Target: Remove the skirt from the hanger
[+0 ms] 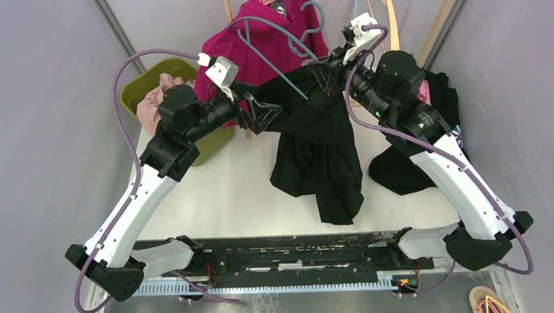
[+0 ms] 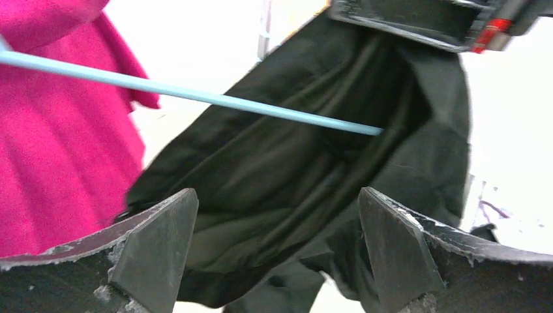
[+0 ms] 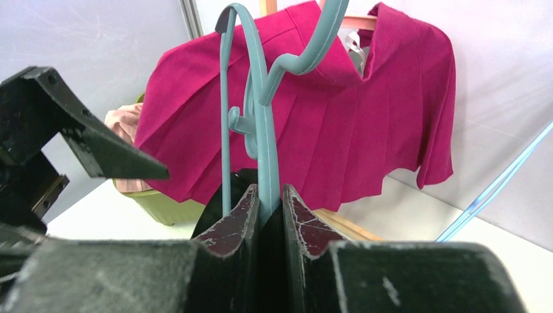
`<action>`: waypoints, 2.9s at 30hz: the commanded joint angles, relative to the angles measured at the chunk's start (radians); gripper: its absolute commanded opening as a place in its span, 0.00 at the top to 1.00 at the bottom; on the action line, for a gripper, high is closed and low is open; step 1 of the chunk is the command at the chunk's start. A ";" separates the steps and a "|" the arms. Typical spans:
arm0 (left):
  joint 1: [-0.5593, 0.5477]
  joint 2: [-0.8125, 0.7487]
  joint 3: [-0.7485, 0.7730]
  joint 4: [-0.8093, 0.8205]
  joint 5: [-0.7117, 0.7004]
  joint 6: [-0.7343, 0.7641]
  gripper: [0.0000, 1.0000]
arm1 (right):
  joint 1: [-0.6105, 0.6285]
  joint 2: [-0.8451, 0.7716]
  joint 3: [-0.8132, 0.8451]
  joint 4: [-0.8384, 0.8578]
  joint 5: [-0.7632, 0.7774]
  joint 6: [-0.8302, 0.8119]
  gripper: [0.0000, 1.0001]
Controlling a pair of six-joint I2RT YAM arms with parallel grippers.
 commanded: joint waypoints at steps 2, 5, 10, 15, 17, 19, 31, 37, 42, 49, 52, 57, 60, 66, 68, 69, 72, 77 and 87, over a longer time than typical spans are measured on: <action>-0.005 -0.048 -0.100 0.255 0.241 -0.141 0.01 | -0.003 0.005 0.081 0.152 -0.028 0.027 0.99; -0.011 -0.044 -0.172 0.369 0.249 -0.181 0.01 | -0.002 0.006 0.089 0.151 -0.042 0.039 0.99; -0.011 0.014 -0.165 0.468 0.256 -0.230 0.01 | -0.001 -0.003 0.078 0.140 -0.045 0.040 0.99; -0.017 0.096 -0.126 0.554 0.291 -0.295 0.01 | -0.002 -0.005 0.072 0.148 -0.047 0.048 0.99; -0.028 0.124 -0.127 0.594 0.302 -0.338 0.01 | -0.002 -0.002 0.074 0.148 -0.046 0.047 0.99; -0.040 0.146 -0.131 0.626 0.315 -0.370 0.01 | -0.002 -0.002 0.074 0.150 -0.041 0.043 0.99; -0.132 0.180 -0.145 0.565 0.343 -0.342 0.03 | -0.003 0.021 0.091 0.181 -0.031 0.026 0.99; -0.142 0.211 -0.128 0.494 0.351 -0.325 0.96 | -0.001 0.037 0.103 0.193 -0.023 0.037 0.99; -0.167 0.241 -0.115 0.480 0.354 -0.343 0.97 | -0.002 0.062 0.119 0.219 -0.011 0.049 0.99; -0.232 0.281 -0.083 0.420 0.326 -0.328 0.97 | -0.001 0.136 0.178 0.312 0.021 0.091 0.99; -0.264 0.293 -0.083 0.394 0.305 -0.315 0.97 | -0.002 0.174 0.218 0.353 0.046 0.102 0.99; -0.305 0.315 -0.072 0.338 0.275 -0.283 0.97 | -0.002 0.222 0.260 0.433 0.082 0.126 0.99; -0.318 0.308 -0.081 0.317 0.259 -0.259 0.97 | -0.002 0.236 0.283 0.460 0.098 0.126 0.99; -0.334 0.270 -0.150 0.220 0.132 -0.173 0.97 | -0.002 0.254 0.353 0.457 0.140 0.082 0.99; -0.358 0.259 -0.163 0.168 0.064 -0.120 0.97 | -0.002 0.258 0.368 0.458 0.133 0.082 0.99; -0.381 0.258 -0.159 0.127 0.014 -0.078 0.97 | -0.002 0.258 0.373 0.461 0.131 0.083 0.99; -0.482 0.264 -0.143 0.006 -0.210 0.056 0.97 | -0.002 0.260 0.373 0.476 0.140 0.085 0.99; -0.636 0.286 -0.159 -0.038 -0.472 0.170 0.97 | -0.003 0.267 0.375 0.488 0.157 0.081 0.99; -0.683 0.237 -0.247 -0.060 -0.601 0.185 0.97 | -0.002 0.280 0.422 0.483 0.191 0.023 0.99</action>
